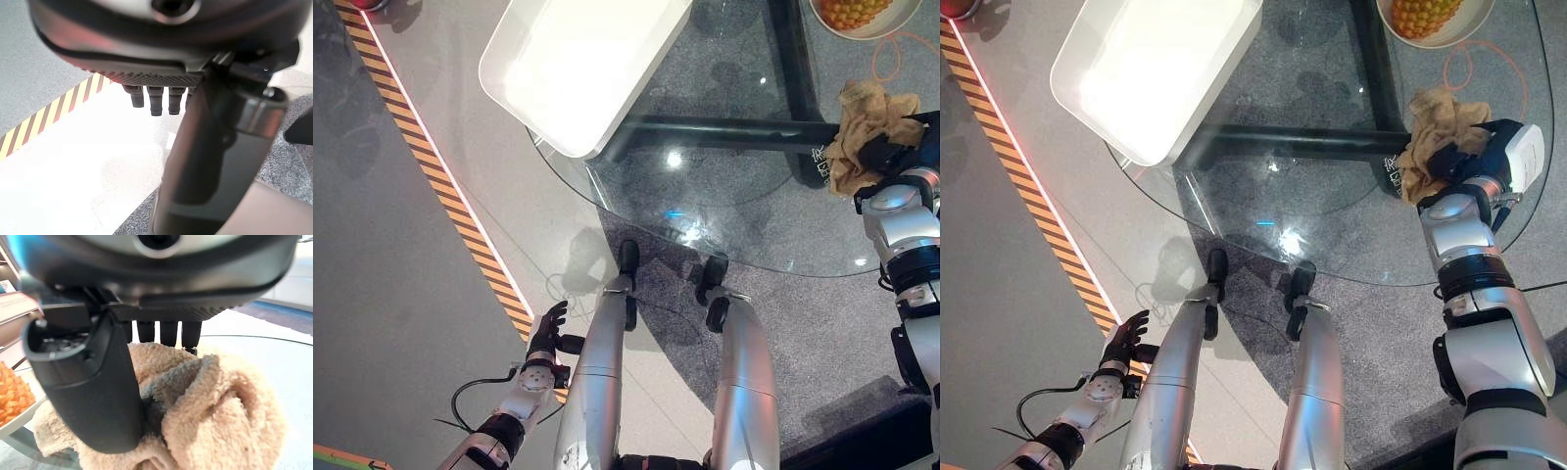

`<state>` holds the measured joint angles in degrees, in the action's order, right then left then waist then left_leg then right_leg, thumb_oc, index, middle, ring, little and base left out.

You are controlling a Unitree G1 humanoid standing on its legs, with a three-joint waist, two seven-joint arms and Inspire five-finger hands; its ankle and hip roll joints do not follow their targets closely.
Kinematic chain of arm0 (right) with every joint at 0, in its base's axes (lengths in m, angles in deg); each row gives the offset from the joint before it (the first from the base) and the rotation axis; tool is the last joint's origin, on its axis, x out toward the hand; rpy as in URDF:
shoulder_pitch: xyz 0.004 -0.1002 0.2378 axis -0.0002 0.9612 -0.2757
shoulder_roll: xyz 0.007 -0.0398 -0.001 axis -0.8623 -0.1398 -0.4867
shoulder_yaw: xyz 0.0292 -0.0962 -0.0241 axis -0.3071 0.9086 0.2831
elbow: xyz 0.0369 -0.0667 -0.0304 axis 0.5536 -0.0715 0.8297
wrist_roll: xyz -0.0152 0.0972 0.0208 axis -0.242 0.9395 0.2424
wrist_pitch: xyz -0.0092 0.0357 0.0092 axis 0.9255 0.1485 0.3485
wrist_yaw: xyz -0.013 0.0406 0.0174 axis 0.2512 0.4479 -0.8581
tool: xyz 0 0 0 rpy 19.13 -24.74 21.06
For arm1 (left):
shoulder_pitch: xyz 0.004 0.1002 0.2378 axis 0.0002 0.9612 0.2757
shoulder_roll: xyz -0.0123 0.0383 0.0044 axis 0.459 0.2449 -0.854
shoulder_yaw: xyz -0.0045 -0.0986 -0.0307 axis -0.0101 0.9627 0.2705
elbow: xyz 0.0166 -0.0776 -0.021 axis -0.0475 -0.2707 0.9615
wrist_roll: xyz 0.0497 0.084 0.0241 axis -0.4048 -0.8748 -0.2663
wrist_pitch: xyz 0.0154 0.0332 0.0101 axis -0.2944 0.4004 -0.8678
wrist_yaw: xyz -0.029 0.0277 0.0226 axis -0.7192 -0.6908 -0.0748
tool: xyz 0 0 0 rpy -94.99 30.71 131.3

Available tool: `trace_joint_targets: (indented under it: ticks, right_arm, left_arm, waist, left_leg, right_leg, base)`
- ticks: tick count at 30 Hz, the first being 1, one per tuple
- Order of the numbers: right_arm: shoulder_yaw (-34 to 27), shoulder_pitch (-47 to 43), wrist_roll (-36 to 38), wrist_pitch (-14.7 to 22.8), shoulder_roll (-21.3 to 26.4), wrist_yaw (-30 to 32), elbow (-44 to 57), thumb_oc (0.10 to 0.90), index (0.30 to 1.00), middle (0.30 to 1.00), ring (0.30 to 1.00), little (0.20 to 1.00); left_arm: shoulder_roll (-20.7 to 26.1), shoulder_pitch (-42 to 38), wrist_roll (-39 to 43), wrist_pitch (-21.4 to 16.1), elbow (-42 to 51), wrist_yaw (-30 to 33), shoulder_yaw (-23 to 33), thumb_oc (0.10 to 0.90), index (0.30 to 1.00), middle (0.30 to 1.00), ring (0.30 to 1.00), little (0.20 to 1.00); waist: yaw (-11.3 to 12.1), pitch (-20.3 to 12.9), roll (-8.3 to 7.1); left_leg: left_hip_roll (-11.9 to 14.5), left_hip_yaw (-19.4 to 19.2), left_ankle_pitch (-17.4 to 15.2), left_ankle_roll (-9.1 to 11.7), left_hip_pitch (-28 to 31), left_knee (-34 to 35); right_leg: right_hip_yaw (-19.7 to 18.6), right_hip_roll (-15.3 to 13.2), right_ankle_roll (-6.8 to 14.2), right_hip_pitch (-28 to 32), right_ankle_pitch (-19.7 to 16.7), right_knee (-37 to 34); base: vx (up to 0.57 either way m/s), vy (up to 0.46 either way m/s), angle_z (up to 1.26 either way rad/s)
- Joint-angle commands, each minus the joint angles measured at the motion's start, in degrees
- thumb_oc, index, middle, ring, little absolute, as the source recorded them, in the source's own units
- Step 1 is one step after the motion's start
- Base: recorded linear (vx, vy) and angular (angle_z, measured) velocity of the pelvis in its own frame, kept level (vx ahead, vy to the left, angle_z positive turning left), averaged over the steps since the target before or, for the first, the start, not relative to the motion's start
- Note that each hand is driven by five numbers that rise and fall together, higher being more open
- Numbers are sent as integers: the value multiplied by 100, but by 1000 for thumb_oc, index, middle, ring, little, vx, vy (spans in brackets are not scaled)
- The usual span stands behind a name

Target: Wipe the table with a cloth and put it in the basket.

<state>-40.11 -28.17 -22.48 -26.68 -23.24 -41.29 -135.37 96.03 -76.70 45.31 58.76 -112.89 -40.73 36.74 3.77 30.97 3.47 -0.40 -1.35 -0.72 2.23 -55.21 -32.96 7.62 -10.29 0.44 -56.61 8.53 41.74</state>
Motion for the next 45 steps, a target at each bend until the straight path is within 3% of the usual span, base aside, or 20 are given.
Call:
trace_joint_targets:
  ticks: [1,12,21,34,45]
  right_arm:
    - [385,296,369,230,29,-80,566,100,300,300,300,200]
    - [599,191,251,306,-490,-528,1437,100,300,300,300,200]
    - [970,-91,-188,15,-970,-933,2069,100,300,300,300,200]
    - [1452,-227,-343,-302,-1626,-1513,2305,100,300,300,300,200]
    - [1834,-145,-583,-198,-1889,-2177,2181,100,300,300,300,200]
  left_arm:
    - [-95,448,98,-107,161,229,-136,800,900,900,900,900]
    - [-248,439,44,-72,252,276,-113,800,900,900,900,900]
    - [-349,428,-96,-12,307,283,-98,800,900,900,900,900]
    - [-469,358,-208,51,392,339,-258,800,900,900,900,900]
    - [-498,266,-289,120,437,377,-361,800,900,900,900,900]
  waist:
    - [104,-117,352]
    - [164,-117,416]
    - [292,-117,417]
    - [431,-117,472]
    - [487,-117,523]
  left_leg:
    - [-242,-425,-638,-286,150,-243]
    - [-305,-483,-601,-371,302,-58]
    - [-338,-466,-563,-391,429,64]
    - [-376,-436,-475,-411,451,180]
    - [-412,-445,-425,-417,418,228]
  right_leg:
    - [232,411,1,68,-327,-382]
    - [220,389,29,144,-322,-447]
    - [305,327,47,274,-316,-520]
    - [381,231,68,303,-349,-582]
    - [417,172,97,292,-398,-660]
  base:
    - [18,60,3]
    - [15,73,0]
    - [3,22,1]
    - [1,16,7]
    - [0,0,2]
